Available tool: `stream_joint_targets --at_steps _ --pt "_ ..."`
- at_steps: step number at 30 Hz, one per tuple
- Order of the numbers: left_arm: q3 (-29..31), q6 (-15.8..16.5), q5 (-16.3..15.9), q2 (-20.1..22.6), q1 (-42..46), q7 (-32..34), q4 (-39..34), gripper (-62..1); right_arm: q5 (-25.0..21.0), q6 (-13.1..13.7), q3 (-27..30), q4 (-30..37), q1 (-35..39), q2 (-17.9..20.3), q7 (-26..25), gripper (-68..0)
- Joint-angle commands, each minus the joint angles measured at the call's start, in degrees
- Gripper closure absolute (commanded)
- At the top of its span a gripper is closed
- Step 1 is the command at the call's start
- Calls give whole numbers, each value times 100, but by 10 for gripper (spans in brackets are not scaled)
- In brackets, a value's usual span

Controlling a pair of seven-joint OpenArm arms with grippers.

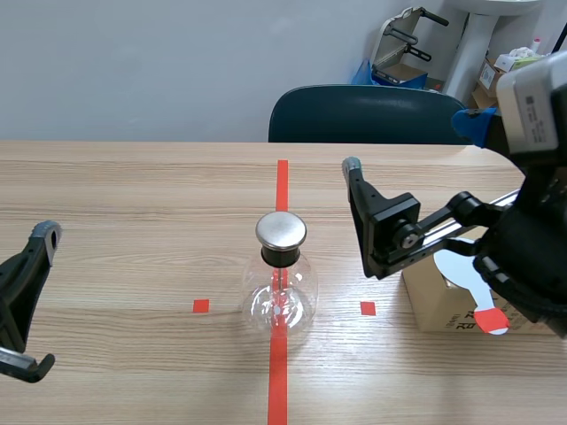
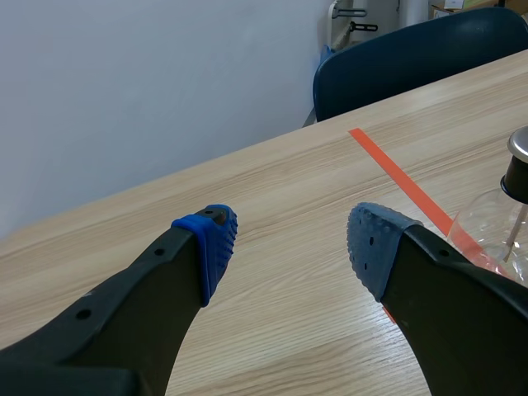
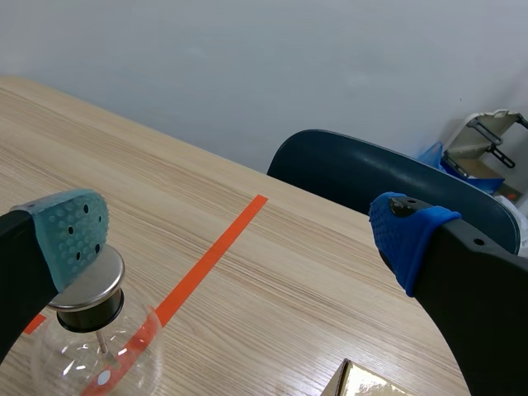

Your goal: Do the electroscope experiment

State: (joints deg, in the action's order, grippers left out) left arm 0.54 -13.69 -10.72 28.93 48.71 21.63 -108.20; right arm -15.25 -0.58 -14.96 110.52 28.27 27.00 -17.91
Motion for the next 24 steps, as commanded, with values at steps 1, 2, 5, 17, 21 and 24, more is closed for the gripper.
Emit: stream_joint_targets --at_steps 1,2,5,17,21,24 --pt "24 -15 -15 15 -17 79 -61 -328 -22 -2 63 26 -81 -4 -105 -679" --pt "24 -15 -15 15 -15 76 -61 -328 -20 -2 63 26 -81 -4 -105 -679" --pt "24 -15 -15 15 -15 76 -61 -328 4 -2 63 26 -79 -2 -87 -679" --pt "24 -20 -15 15 -17 -166 -61 -328 2 0 63 26 -81 -4 -149 -679" --pt "24 -37 -15 15 -15 -227 -61 -328 2 -2 63 26 -72 -4 -151 -679" --pt "24 -31 -15 15 -17 -219 -61 -328 4 -2 63 26 -66 -2 -31 -679"
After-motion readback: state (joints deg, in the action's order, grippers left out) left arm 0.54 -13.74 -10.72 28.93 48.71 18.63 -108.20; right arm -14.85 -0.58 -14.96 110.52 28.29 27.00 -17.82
